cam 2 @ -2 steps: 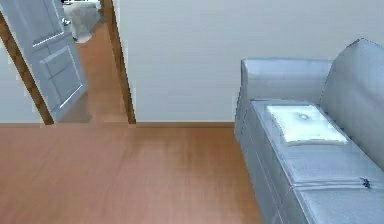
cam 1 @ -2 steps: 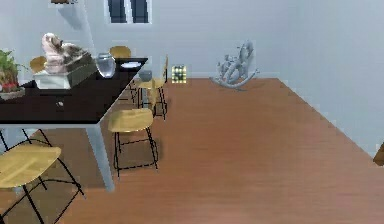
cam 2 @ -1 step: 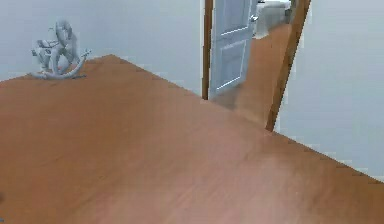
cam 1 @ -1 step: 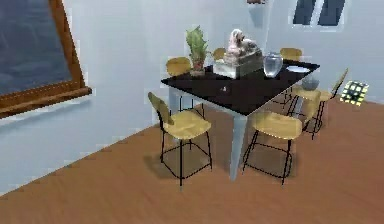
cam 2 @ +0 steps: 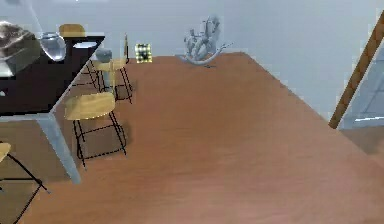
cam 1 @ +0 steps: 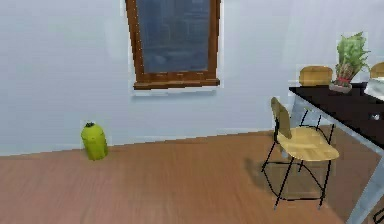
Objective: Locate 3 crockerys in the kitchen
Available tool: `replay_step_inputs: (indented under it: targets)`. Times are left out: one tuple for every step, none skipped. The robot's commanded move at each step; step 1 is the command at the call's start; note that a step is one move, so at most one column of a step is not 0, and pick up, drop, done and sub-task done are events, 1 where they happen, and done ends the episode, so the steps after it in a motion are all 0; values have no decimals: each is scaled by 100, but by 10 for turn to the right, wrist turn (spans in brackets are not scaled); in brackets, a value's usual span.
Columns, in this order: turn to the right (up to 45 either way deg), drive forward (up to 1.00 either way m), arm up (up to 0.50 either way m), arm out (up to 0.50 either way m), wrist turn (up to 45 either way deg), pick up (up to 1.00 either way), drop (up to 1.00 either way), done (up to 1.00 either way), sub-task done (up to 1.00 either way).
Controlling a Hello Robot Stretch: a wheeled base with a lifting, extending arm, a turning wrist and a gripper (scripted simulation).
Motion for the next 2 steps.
replay_step_inputs:
  targets:
    - [0, 75, 0, 0, 0, 0, 0, 0, 0]
    - [-450, 0, 0, 0, 0, 0, 0, 0, 0]
